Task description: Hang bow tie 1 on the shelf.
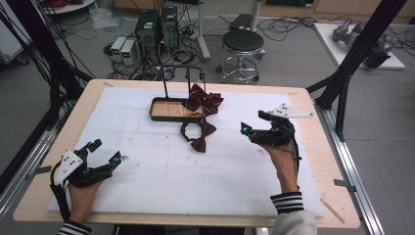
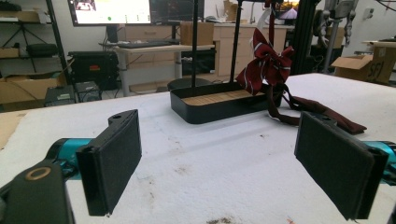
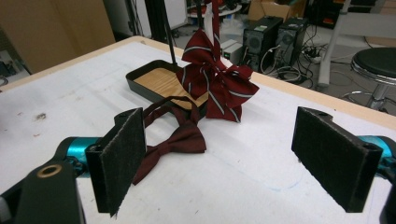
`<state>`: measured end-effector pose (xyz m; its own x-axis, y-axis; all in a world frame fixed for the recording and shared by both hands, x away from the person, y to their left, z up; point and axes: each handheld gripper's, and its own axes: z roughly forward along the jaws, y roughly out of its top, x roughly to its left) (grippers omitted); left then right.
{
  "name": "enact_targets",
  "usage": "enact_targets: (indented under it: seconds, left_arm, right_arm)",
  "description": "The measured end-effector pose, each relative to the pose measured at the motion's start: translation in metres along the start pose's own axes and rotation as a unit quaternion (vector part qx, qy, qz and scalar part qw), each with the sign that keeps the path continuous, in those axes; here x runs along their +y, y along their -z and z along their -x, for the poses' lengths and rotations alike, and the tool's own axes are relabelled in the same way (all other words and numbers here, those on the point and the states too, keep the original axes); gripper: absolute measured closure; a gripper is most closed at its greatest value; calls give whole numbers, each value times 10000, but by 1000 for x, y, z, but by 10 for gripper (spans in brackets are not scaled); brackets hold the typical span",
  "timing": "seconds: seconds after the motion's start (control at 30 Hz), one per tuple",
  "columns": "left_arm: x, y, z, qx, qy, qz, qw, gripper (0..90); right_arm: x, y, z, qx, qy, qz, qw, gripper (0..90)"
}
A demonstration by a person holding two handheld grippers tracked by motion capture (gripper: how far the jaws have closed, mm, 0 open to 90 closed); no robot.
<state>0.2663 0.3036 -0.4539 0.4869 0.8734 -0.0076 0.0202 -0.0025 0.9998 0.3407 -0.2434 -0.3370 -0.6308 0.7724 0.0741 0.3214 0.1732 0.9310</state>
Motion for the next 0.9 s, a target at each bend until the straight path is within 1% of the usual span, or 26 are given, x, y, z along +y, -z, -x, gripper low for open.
enact_targets:
  seconds: [0.1, 0.13, 0.17, 0.23, 0.27, 0.3, 0.4, 0.53, 0.63, 0.8, 0.83, 0.9]
  left_arm:
    - [0, 0, 0, 3, -4, 11, 10000, 152]
    - [0, 0, 0, 3, -9, 9, 10000, 152]
    - [0, 0, 0, 1, -8, 9, 10000, 152]
    - [0, 0, 0, 1, -2, 14, 10000, 152]
    - [0, 0, 0, 0, -13, 8, 10000, 152]
    - [0, 0, 0, 5, -14, 7, 10000, 152]
    - [0, 0, 0, 2, -6, 12, 10000, 152]
    - [0, 0, 0, 3, -7, 14, 10000, 152]
    - [0, 0, 0, 2, 0, 20, 10000, 152]
    - [0, 0, 0, 4, 30, 34, 10000, 152]
    - [0, 0, 0, 5, 29, 39, 10000, 152]
    - [0, 0, 0, -3, -9, 22, 10000, 152]
  right_arm:
    - [-5, 4, -1, -17, -28, 55, 10000, 162]
    - [-11, 8, -2, -40, -46, 167, 9998, 162]
    - [-11, 8, -2, -40, -46, 167, 9998, 162]
    - [-18, 12, -4, -43, -114, 174, 9998, 155]
    - [-25, 15, -5, -46, -107, 194, 9997, 153]
    - [-25, 15, -5, -46, -107, 194, 9997, 153]
    - [-38, 18, -5, -48, -198, 229, 9995, 148]
    - [-44, 19, -5, -45, -253, 213, 9994, 145]
    - [-50, 20, -5, -53, -284, 121, 9995, 136]
    - [-55, 21, -6, -70, -299, 118, 9995, 135]
    - [-57, 20, -6, -89, -261, 125, 9995, 135]
    - [-61, 20, -9, -126, -273, 142, 9994, 135]
